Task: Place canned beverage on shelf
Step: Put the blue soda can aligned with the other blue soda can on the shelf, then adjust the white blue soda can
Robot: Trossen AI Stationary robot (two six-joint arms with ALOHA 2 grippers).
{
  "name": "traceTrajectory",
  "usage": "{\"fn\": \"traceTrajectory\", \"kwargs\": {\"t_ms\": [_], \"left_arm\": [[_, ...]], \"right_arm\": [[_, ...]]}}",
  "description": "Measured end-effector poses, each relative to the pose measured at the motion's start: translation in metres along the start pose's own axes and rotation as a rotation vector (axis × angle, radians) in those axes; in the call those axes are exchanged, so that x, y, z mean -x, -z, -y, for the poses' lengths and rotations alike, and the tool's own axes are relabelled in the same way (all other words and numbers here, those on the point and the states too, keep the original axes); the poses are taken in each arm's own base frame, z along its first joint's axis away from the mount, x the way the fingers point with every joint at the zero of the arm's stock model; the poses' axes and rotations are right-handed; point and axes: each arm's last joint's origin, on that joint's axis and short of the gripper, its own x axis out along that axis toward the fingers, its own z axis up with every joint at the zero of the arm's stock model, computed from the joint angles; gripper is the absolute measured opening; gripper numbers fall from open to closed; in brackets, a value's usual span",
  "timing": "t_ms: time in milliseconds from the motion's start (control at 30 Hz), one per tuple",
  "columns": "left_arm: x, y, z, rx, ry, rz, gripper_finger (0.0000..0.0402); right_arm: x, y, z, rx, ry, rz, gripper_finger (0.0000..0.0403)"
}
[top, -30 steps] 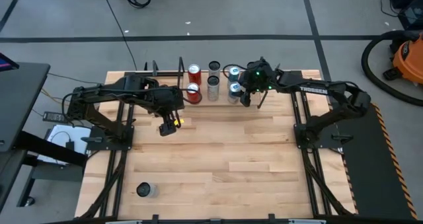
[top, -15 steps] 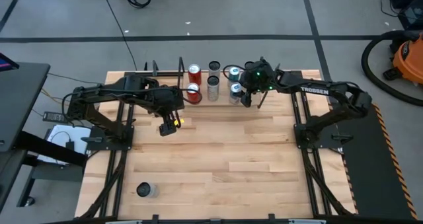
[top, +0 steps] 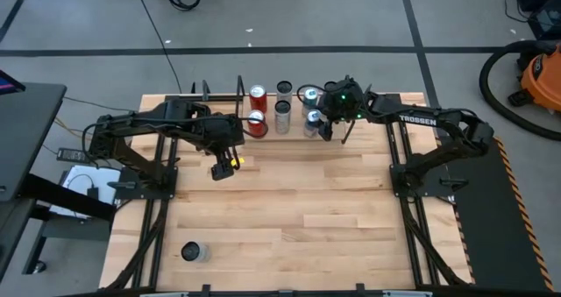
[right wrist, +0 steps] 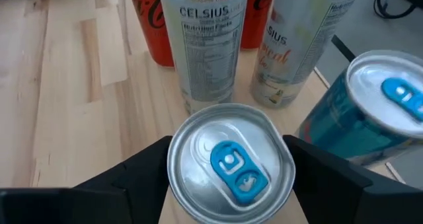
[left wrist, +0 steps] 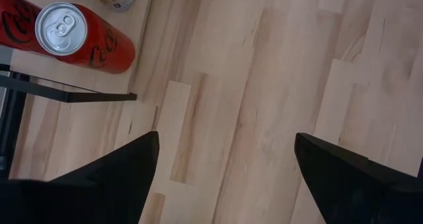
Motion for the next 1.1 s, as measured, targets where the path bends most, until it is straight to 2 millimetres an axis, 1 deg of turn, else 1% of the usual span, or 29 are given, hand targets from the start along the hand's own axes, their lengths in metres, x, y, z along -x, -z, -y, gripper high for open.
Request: {"fn": "traceTrajectory", "kwargs": {"t_ms": [267, 433, 500, 667, 867, 933, 1033, 1100], "left_arm": [[0.000, 0.000, 0.000, 0.000, 0.000, 0.000, 0.0355], [0.000, 0.000, 0.000, -0.001, 0.000, 0.000, 0.0355], [0.000, 0.000, 0.000, -0.001, 0.000, 0.001, 0.0355], [0.000, 0.000, 0.000, -0.001, 0.000, 0.001, 0.0355], [0.000, -0.001, 0.000, -0.002, 0.002, 0.009, 0.0355], [0.000, -0.001, 0.000, -0.002, 0.003, 0.012, 0.0355], [0.000, -0.001, 0.000, -0.002, 0.002, 0.011, 0.0355], [0.000, -0.001, 0.000, -0.002, 0.002, 0.011, 0.0355]], "right_arm": [[0.000, -0.003, -0.001, 0.033, 0.003, 0.028, 0.0290], [0.001, -0.011, 0.000, 0.054, 0.014, 0.105, 0.0291], [0.005, -0.013, 0.000, 0.069, 0.020, 0.129, 0.0291], [0.028, -0.022, 0.001, 0.088, 0.047, 0.206, 0.0291], [0.069, -0.033, 0.001, 0.106, 0.098, 0.335, 0.0291], [0.081, -0.035, 0.002, 0.104, 0.150, 0.368, 0.0291], [0.093, -0.037, 0.003, 0.091, 0.236, 0.392, 0.0291], [0.099, -0.037, 0.002, 0.087, 0.253, 0.407, 0.0292]]}}
